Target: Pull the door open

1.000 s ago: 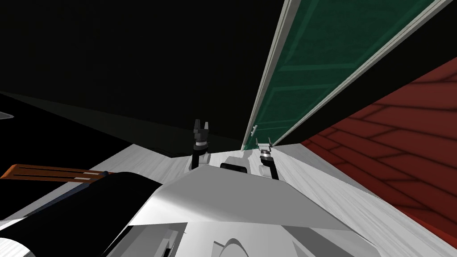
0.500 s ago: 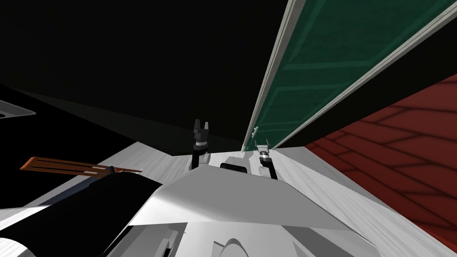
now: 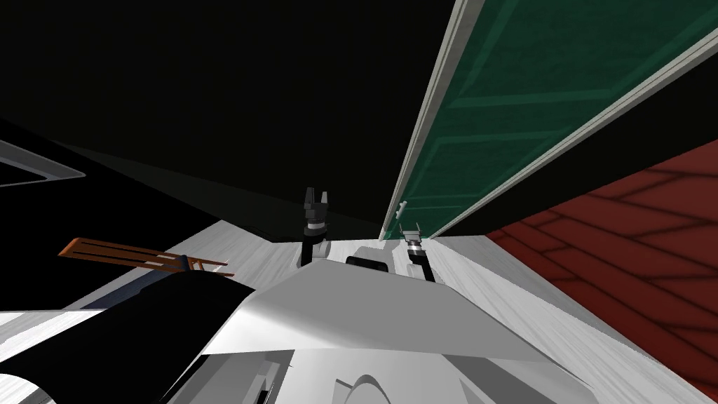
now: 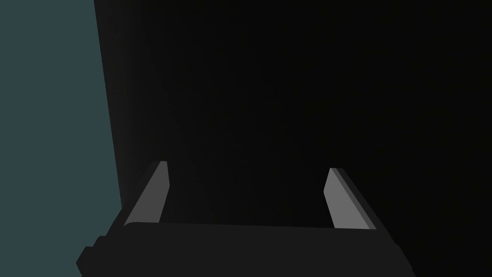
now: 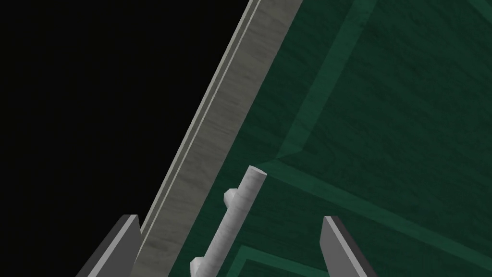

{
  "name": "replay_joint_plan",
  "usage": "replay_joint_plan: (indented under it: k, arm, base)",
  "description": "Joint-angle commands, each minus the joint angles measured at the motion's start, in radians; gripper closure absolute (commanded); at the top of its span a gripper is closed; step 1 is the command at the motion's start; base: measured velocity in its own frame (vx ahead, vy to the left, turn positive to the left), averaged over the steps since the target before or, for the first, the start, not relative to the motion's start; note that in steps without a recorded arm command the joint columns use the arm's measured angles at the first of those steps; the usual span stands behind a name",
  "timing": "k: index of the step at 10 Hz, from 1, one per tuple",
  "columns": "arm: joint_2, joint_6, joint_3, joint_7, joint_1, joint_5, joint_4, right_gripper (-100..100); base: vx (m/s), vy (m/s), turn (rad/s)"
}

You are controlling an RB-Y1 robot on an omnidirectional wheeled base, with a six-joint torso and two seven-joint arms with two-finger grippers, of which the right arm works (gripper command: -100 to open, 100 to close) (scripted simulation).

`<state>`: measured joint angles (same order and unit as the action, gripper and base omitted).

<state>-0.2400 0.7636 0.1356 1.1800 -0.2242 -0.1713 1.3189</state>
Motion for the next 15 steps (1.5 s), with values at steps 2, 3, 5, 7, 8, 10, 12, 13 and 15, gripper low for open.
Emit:
replay_joint_plan:
  k: [2, 3, 5, 7, 8, 10, 12, 13, 15]
  arm:
    - [-0.011, 0.003, 0.008, 0.056, 0.009, -0.007, -0.039, -100]
    - [-0.020, 0.010, 0.015, 0.095, 0.019, -0.012, -0.074, -100]
    - [-0.028, 0.017, 0.022, 0.136, 0.028, -0.016, -0.112, -100]
    - [-0.036, 0.024, 0.029, 0.175, 0.037, -0.021, -0.147, -100]
    - [-0.044, 0.030, 0.036, 0.214, 0.045, -0.026, -0.182, -100]
    - [-0.051, 0.036, 0.042, 0.251, 0.054, -0.030, -0.213, -100]
    - [-0.064, 0.048, 0.053, 0.317, 0.069, -0.038, -0.273, -100]
    - [-0.070, 0.053, 0.059, 0.347, 0.076, -0.042, -0.301, -100]
    - [-0.076, 0.058, 0.063, 0.386, 0.082, -0.045, -0.325, -100]
  base:
    - [0.040, -0.040, 0.048]
    - [0.026, -0.036, 0.074]
    - [0.055, -0.052, 0.078]
    - [0.028, -0.043, 0.044]
    - [0.024, -0.043, 0.072]
    - [0.042, -0.055, 0.064]
    - [0.046, -0.044, 0.071]
    - [0.039, -0.069, 0.092]
    - [0.039, -0.042, 0.028]
